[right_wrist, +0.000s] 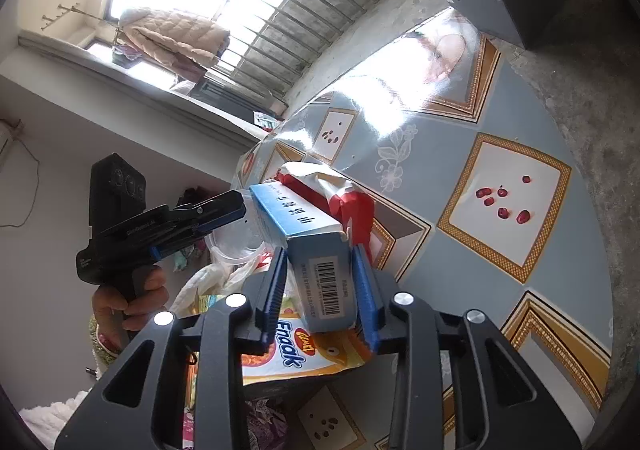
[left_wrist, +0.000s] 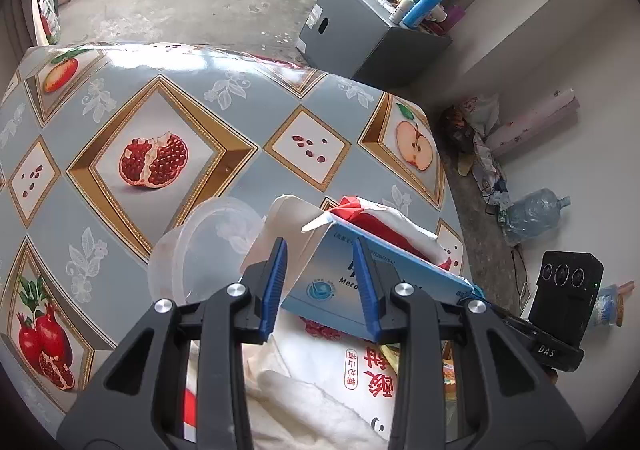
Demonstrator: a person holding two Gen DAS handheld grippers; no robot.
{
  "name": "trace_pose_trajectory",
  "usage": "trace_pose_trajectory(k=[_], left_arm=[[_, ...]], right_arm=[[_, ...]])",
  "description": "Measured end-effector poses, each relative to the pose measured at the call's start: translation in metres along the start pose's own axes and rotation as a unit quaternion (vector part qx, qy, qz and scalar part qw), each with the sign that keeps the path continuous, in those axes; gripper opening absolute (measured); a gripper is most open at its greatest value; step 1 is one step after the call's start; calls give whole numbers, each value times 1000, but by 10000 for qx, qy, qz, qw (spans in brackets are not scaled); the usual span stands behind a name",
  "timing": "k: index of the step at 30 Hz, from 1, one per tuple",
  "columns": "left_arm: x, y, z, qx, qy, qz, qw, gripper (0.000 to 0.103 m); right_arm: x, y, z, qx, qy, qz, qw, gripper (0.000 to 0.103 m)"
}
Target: Collect trash
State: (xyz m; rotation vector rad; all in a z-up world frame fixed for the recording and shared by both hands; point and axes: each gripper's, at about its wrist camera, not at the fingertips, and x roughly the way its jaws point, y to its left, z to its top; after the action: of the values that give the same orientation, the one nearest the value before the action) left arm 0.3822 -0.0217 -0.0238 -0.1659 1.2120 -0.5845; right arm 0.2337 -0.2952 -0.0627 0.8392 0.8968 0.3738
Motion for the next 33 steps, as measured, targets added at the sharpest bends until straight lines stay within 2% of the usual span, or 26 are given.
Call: trace_pose_trajectory(k=[6,13,18,22,30,33], left_arm=[[-2,-3,-2,32,-14,-8,10000,31],[-20,-22,-15,424,-99,-66,9990,31],[-34,-44,-38,767,5,-296,9966,32],[-46,-60,-59,972,112,-492,9940,38],[-70,-82,-98,1231,143,-674,9900,42],[-72,-88,-114,1265,178,-740,9890,42]], right_arm=[[-12,8,-5,-136,-109,-34,9998,31],[-27,12,-10,-220,-215,-55,9995,30],[-31,15,-18,-323,-200,-263,9989,30],[-36,17,-23,-391,-262,-425,9980,30],[-48,23,-33,-500,-447,-733,9951,30],[-52,20,-35,-490,-497,-727,9949,30]])
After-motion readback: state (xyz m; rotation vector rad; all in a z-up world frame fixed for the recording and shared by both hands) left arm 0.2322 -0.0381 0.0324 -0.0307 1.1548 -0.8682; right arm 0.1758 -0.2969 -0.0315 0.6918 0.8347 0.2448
